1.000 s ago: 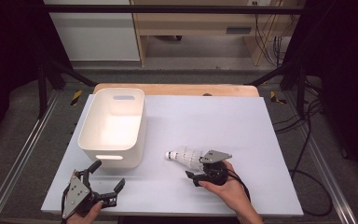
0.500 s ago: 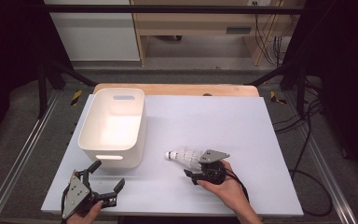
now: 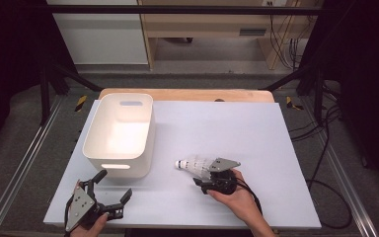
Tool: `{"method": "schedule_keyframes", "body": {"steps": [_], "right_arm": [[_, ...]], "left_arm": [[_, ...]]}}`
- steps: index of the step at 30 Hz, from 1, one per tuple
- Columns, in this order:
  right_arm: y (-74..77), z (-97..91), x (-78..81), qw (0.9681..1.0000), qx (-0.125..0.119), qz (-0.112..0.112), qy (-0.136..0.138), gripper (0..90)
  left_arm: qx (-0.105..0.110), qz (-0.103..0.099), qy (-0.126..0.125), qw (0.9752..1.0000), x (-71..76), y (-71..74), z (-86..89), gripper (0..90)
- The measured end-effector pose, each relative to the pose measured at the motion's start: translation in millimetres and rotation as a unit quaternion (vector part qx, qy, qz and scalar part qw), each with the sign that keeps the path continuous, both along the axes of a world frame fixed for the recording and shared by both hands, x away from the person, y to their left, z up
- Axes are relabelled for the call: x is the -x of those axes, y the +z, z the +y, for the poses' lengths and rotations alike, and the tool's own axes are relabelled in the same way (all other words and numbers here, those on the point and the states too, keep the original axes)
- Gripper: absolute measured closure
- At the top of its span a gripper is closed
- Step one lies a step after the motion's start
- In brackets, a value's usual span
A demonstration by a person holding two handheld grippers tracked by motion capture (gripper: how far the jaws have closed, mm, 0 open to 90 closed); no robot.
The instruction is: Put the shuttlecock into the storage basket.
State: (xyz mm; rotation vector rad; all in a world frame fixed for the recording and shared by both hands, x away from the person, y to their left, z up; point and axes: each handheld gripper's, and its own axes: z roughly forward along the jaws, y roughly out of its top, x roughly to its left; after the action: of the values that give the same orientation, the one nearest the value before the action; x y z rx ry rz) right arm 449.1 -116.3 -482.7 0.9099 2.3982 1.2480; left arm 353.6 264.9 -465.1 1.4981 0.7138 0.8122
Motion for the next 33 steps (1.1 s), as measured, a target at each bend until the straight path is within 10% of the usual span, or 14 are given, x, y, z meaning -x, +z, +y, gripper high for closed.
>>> {"method": "schedule_keyframes", "body": {"steps": [33], "right_arm": [[-1.5, 12.6, -9.3, 0.9999, -0.003, -0.009, -0.005, 56.5]], "left_arm": [[0.000, -0.001, 0.000, 1.0000, 0.2, 0.1, 0.9, 1.1]]}}
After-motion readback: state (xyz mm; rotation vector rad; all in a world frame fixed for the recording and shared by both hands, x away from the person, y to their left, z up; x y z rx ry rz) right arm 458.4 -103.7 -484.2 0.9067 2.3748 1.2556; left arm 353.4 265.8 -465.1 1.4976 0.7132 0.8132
